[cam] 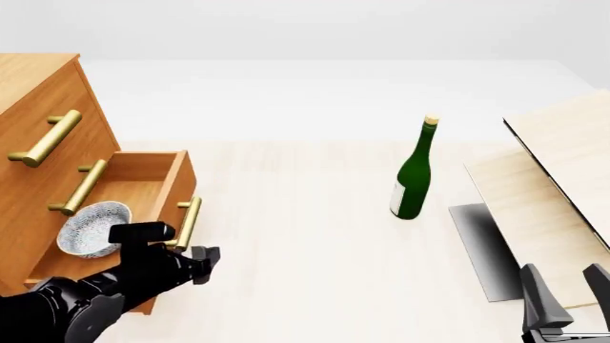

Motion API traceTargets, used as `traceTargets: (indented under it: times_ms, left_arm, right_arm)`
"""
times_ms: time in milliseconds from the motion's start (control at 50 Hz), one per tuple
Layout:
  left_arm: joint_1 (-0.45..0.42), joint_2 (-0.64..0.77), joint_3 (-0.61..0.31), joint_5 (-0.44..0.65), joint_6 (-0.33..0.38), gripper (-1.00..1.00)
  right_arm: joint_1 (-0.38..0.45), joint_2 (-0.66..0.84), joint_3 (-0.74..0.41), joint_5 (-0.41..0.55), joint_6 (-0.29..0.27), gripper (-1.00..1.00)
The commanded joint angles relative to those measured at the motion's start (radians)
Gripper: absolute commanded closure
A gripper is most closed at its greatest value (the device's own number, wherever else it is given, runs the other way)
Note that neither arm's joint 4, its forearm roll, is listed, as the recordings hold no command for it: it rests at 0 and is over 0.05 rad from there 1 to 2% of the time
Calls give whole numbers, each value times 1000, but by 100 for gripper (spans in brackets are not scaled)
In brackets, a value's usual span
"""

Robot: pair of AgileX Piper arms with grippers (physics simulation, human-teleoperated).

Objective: Put the bowl in the bottom drawer of the cabinet and close it.

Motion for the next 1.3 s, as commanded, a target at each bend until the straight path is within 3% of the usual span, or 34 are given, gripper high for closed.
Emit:
traceTargets:
  times_ms: [20, 440, 1300]
  left_arm:
    - [50, 126, 20, -2, 21, -100]
    - [138, 100, 47, 7, 71, -100]
    - [192, 82, 102, 12, 63, -100]
  right_arm:
    - [0, 0, 0, 0, -1, -100]
    - [0, -1, 0, 0, 1, -100]
    - [0, 0, 0, 0, 1, -100]
